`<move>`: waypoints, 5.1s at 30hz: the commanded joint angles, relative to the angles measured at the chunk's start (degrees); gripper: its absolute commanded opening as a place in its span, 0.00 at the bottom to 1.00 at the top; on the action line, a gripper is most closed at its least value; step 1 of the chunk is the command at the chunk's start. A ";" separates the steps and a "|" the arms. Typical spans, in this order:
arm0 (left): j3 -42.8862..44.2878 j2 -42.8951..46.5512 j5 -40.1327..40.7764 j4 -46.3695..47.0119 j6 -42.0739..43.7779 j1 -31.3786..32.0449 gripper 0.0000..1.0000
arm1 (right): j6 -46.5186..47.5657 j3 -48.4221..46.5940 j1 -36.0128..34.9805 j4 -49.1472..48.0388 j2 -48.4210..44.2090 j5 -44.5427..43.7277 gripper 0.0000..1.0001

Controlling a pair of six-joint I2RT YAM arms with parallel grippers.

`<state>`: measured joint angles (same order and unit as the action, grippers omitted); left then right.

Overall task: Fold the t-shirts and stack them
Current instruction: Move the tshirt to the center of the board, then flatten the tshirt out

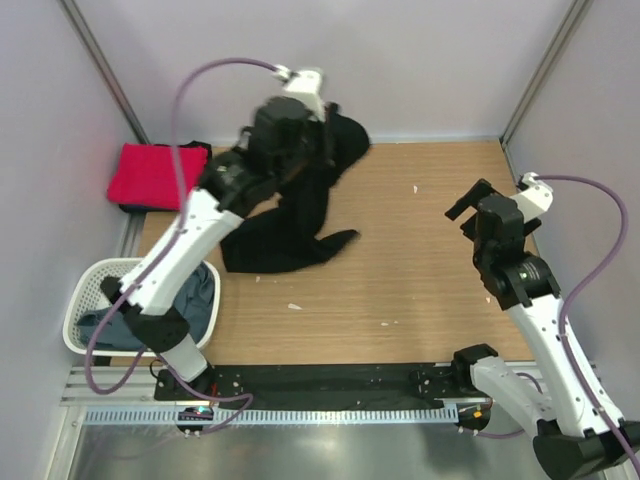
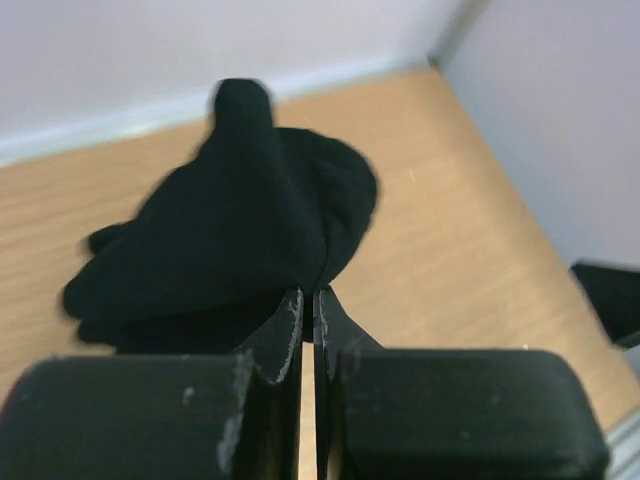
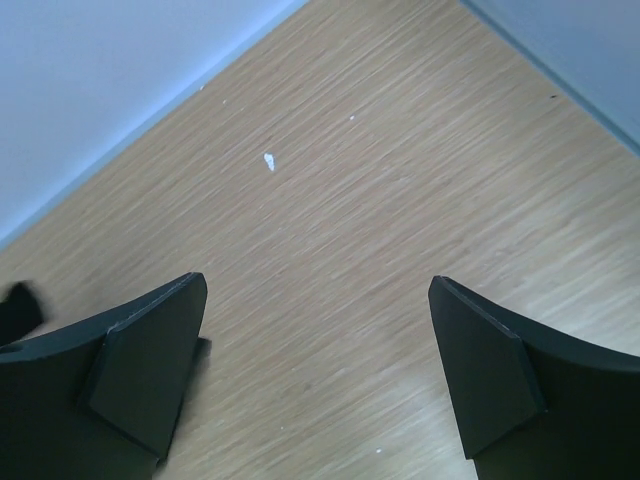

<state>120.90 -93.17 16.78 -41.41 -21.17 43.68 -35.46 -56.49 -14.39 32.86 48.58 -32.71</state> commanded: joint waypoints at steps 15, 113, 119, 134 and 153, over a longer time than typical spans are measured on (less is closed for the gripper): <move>-39.56 -2.66 -2.44 9.24 -16.62 6.43 0.00 | 7.24 3.75 0.24 3.89 -4.65 11.66 1.00; -23.25 -31.90 9.76 10.03 -10.38 -10.19 0.43 | -2.86 14.48 -19.80 -6.58 20.06 23.04 0.68; -25.36 -30.24 9.77 10.03 -10.82 -10.19 0.45 | -2.42 14.04 -19.88 -7.20 22.26 23.92 0.68; -29.85 -24.26 9.68 9.51 -12.14 -9.84 0.46 | -2.50 14.04 -19.80 -7.81 23.41 24.54 0.68; -31.87 -25.93 10.73 11.17 -12.49 -9.58 0.30 | -2.86 12.81 -19.88 -6.85 24.20 23.92 0.68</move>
<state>89.32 -119.13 25.98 -31.97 -33.01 33.85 -37.87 -41.39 -34.02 25.80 73.23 -7.99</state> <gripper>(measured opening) 0.311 0.684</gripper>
